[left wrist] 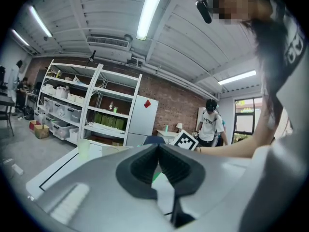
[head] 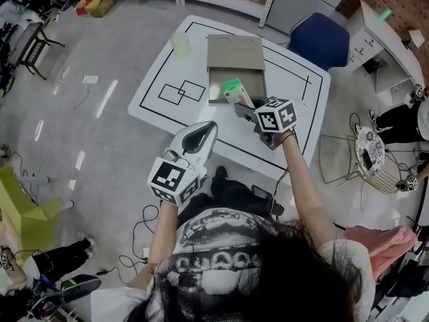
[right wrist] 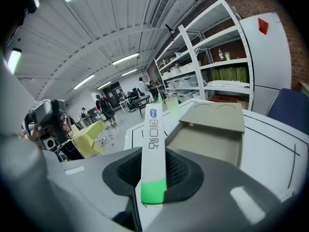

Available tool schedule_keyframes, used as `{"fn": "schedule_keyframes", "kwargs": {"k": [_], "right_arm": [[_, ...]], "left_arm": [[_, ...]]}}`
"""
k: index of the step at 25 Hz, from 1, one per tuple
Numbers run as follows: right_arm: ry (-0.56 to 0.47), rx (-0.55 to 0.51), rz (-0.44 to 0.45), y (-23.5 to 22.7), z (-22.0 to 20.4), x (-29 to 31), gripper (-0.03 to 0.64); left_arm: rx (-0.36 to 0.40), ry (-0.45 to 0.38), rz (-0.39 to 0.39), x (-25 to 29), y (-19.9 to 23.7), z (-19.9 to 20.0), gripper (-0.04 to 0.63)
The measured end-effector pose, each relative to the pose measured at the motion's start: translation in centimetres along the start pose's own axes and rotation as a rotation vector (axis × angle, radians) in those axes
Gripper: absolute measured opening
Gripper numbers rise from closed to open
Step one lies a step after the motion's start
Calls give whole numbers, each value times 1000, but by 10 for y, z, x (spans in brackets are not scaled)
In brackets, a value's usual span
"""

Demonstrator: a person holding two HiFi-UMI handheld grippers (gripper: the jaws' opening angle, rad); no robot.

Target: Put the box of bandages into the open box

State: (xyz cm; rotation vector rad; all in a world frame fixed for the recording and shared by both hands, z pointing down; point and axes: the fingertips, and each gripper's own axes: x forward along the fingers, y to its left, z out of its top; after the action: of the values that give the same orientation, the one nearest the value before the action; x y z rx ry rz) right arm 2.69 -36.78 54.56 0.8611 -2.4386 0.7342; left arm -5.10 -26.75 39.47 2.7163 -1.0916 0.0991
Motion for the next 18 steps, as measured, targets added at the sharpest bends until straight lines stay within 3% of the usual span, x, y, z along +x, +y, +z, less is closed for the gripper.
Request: {"fn": "schedule_keyframes", "kwargs": {"k": [8, 18], "right_arm": [[88, 35, 36, -58, 14, 36, 95], [325, -12, 108, -97, 5, 89, 95]], "left_arm": [[-11, 12, 30, 12, 18, 2, 0], [-28, 24, 70, 25, 43, -1, 0]]}}
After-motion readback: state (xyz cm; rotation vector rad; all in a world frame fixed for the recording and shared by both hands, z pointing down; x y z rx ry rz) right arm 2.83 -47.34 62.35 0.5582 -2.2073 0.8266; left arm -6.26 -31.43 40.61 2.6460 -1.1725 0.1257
